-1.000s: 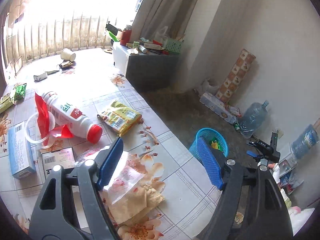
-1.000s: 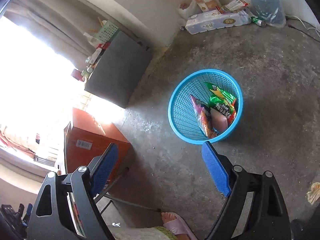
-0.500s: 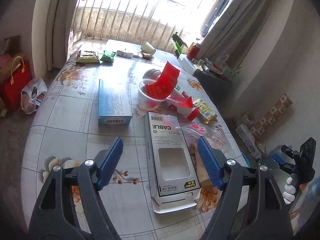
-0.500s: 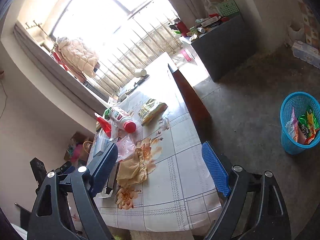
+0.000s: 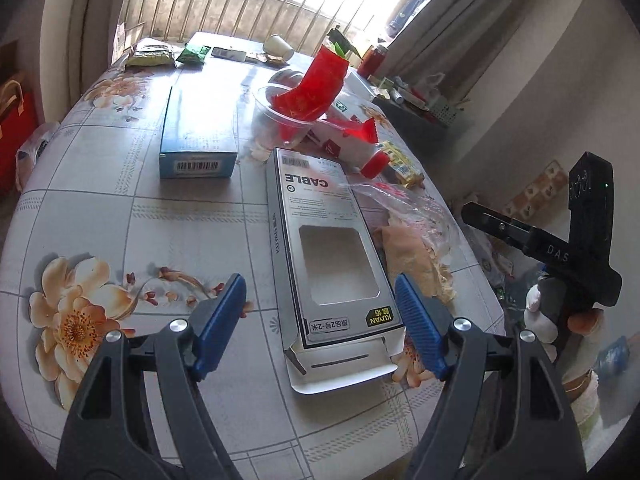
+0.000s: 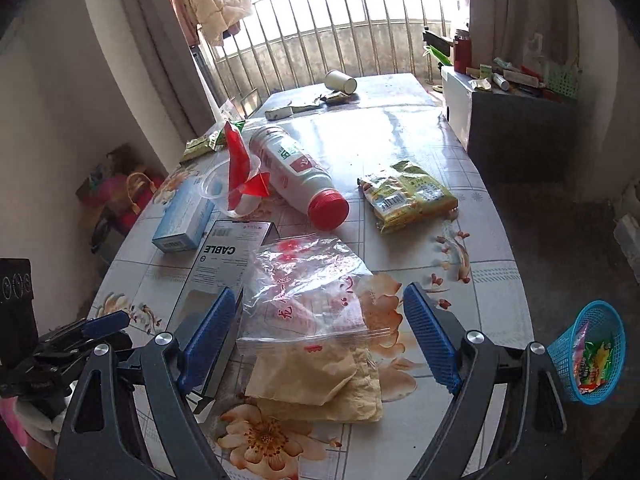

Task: Collect trash
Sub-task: 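Return both tools to the table above the plastic bag, then grasp the clear plastic bag with the right tool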

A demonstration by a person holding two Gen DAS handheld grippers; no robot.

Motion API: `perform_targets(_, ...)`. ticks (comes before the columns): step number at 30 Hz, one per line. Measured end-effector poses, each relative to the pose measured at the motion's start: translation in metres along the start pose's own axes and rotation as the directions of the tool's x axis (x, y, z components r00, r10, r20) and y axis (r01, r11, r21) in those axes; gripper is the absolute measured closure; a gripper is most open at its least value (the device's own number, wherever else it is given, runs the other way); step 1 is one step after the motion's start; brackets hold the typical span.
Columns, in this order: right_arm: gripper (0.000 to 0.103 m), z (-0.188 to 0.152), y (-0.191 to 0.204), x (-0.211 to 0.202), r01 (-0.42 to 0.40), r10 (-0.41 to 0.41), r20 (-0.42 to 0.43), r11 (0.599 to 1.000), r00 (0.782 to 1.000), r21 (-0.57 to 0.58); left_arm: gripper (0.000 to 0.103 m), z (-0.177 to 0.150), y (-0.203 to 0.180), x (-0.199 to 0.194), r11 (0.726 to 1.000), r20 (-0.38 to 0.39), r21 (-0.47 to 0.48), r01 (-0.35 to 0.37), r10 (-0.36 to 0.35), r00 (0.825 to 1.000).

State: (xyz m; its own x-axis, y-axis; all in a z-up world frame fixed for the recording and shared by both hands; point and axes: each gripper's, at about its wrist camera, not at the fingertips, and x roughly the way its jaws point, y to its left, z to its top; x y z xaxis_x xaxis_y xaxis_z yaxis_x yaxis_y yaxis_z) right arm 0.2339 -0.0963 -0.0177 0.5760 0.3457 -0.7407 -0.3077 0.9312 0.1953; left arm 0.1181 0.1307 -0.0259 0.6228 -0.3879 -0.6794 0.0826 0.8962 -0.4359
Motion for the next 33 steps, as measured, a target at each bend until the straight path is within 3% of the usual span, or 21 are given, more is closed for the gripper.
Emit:
perform_targets(5,0.019,0.023,0.011,0.037,0.078,-0.085,-0.063,0.991,0.994,-0.108,0.030,0.000,-0.004,0.016,0.999,-0.024,0.010,0.032,-0.032,0.999)
perform_targets(11,0.019,0.037,-0.001,0.089,-0.011,-0.008,-0.237,0.997,0.971,-0.075,0.030,-0.003,-0.010,0.024,0.997,-0.029,0.043,0.056,-0.055,0.998)
perform_targets(14,0.020,0.031,-0.010,0.102,-0.024,0.018,-0.277,1.000,0.961,-0.019,0.030,-0.003,-0.013,0.025,0.996,-0.026,0.062,0.072,-0.070,0.997)
perform_targets(16,0.033,0.025,-0.016,0.103,-0.032,0.034,-0.281,0.999,0.959,0.011,0.030,-0.003,-0.013,0.025,0.995,-0.024,0.066,0.081,-0.079,0.997)
perform_targets(22,0.057,0.012,-0.018,0.093,-0.014,0.017,-0.259,1.000,0.966,0.013,0.030,-0.002,-0.019,0.025,0.990,-0.022,0.090,0.108,-0.106,0.994)
perform_targets(27,0.062,-0.004,-0.010,0.081,0.040,-0.049,-0.242,0.998,0.969,-0.043,0.030,-0.004,-0.030,0.019,0.984,-0.006,0.123,0.128,-0.128,0.992)
perform_targets(33,0.062,-0.019,-0.006,0.069,0.033,-0.050,-0.244,0.997,0.969,-0.074,0.030,-0.012,-0.045,0.015,0.976,-0.011,0.159,0.147,-0.148,0.989)
